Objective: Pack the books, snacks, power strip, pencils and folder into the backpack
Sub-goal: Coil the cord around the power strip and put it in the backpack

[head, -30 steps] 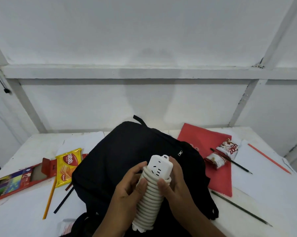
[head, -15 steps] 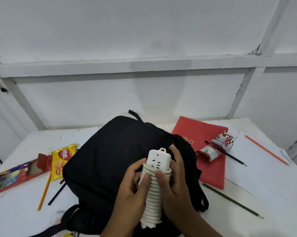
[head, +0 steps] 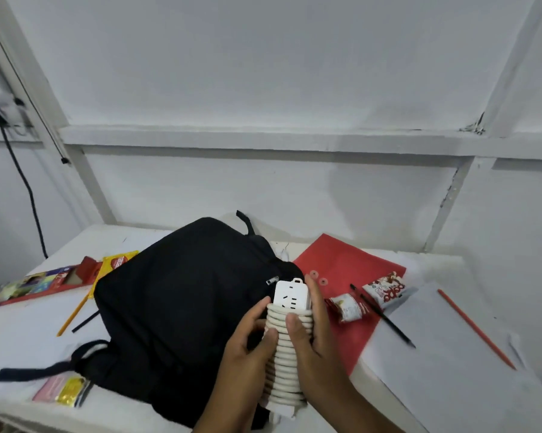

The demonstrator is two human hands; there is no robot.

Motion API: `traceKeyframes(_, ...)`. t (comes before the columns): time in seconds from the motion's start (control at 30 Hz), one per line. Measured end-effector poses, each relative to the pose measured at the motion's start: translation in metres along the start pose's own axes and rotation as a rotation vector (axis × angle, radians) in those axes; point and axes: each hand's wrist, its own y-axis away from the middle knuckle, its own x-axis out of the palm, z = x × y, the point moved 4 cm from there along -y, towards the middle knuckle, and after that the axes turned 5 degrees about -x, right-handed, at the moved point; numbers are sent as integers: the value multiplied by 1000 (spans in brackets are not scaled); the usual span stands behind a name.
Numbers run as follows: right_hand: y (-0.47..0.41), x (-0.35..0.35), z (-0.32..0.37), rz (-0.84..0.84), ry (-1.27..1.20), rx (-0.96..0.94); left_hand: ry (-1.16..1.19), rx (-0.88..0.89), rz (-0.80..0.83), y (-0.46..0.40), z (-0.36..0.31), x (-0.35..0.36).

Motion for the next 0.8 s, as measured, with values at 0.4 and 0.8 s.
traceKeyframes(0.4,29,-42,-34,52,-149,174,-336,-9,0,26,30,31)
traceKeyframes(0.8,36,-56,-44,78,-225,374,-1134,153,-442,23,72,-56)
